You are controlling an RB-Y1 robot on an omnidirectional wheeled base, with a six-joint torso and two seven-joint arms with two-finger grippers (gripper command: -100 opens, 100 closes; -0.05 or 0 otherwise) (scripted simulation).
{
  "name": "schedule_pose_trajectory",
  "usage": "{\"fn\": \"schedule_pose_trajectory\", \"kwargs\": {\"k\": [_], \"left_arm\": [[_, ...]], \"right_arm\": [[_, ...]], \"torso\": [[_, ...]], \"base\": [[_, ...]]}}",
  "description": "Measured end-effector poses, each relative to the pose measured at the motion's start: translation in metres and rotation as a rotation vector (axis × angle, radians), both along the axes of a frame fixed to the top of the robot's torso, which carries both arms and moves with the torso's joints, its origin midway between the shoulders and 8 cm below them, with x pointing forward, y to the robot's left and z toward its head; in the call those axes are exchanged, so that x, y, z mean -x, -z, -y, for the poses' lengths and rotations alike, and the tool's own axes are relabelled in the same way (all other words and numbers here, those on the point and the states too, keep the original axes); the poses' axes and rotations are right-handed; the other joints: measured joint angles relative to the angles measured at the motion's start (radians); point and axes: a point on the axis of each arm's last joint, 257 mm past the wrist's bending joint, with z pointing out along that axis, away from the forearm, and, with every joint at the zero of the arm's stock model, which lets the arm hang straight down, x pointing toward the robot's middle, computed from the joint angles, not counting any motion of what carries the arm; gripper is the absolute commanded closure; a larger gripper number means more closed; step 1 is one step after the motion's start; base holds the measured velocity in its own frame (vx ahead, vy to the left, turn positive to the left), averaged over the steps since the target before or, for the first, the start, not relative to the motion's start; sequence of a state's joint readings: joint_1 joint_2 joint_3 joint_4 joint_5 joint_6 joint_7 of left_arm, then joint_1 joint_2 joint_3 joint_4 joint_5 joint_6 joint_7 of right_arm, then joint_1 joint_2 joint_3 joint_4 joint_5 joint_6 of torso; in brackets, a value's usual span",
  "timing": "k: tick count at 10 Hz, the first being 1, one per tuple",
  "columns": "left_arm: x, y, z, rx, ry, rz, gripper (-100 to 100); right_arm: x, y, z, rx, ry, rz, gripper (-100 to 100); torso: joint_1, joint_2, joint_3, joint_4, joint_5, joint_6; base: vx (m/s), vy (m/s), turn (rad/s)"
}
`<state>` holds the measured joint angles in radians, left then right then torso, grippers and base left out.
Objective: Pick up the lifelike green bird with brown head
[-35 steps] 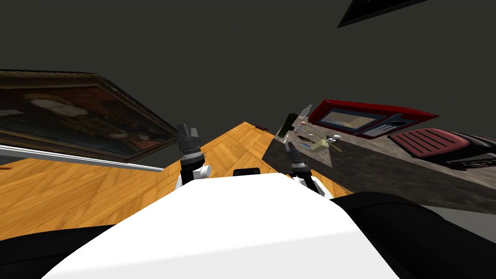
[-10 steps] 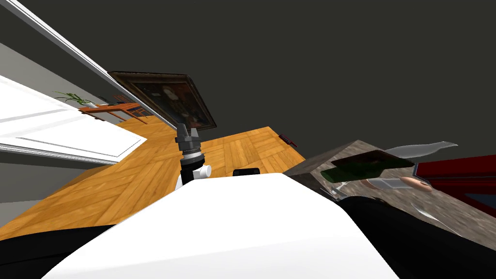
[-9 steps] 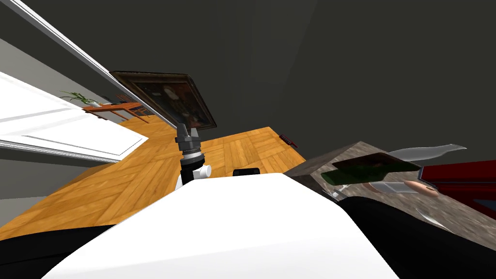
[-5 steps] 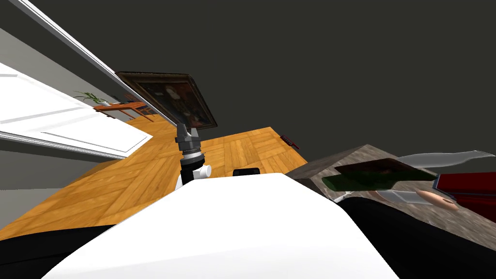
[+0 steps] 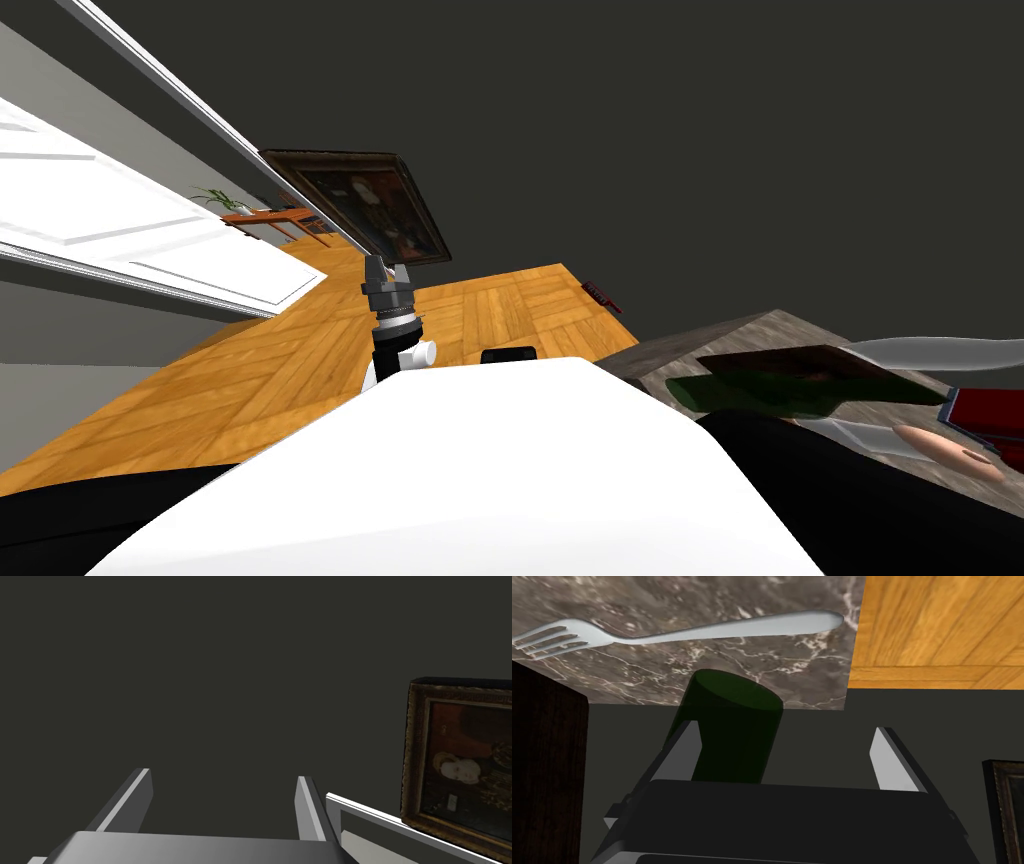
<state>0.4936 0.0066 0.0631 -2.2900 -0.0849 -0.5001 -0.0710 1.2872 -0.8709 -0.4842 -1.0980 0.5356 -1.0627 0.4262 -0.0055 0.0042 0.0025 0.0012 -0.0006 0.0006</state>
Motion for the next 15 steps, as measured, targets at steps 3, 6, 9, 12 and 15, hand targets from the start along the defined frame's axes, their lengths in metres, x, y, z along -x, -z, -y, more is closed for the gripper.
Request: {"fn": "schedule_pose_trajectory", "kwargs": {"k": [3, 6, 9, 12, 15], "left_arm": [[0.000, 0.000, 0.000, 0.000, 0.000, 0.000, 0], [0.000, 0.000, 0.000, 0.000, 0.000, 0.000, 0], [0.000, 0.000, 0.000, 0.000, 0.000, 0.000, 0], [0.000, 0.000, 0.000, 0.000, 0.000, 0.000, 0], [0.000, 0.000, 0.000, 0.000, 0.000, 0.000, 0]], "right_arm": [[0.052, -0.004, 0.015, 0.060, -0.024, -0.135, -100], [0.108, -0.006, 0.025, 0.100, -0.051, -0.271, -100], [0.157, 0.002, 0.016, 0.104, -0.079, -0.388, -100], [0.180, 0.001, 0.003, 0.091, -0.105, -0.442, -100], [0.214, 0.013, -0.023, 0.048, -0.147, -0.512, -100]], "torso": [[-0.011, -0.001, -0.001, 0.000, -0.003, 0.000], [-0.012, -0.001, 0.000, 0.000, -0.003, 0.000], [-0.005, 0.001, 0.001, 0.001, -0.002, 0.001], [0.002, 0.001, 0.001, 0.001, 0.000, 0.001], [0.001, 0.002, 0.001, 0.001, -0.001, 0.001]], "base": [[0.019, -0.212, 0.174], [0.006, -0.213, 0.139], [-0.025, -0.136, 0.103], [-0.036, -0.072, 0.052], [-0.042, -0.086, 0.050]]}}
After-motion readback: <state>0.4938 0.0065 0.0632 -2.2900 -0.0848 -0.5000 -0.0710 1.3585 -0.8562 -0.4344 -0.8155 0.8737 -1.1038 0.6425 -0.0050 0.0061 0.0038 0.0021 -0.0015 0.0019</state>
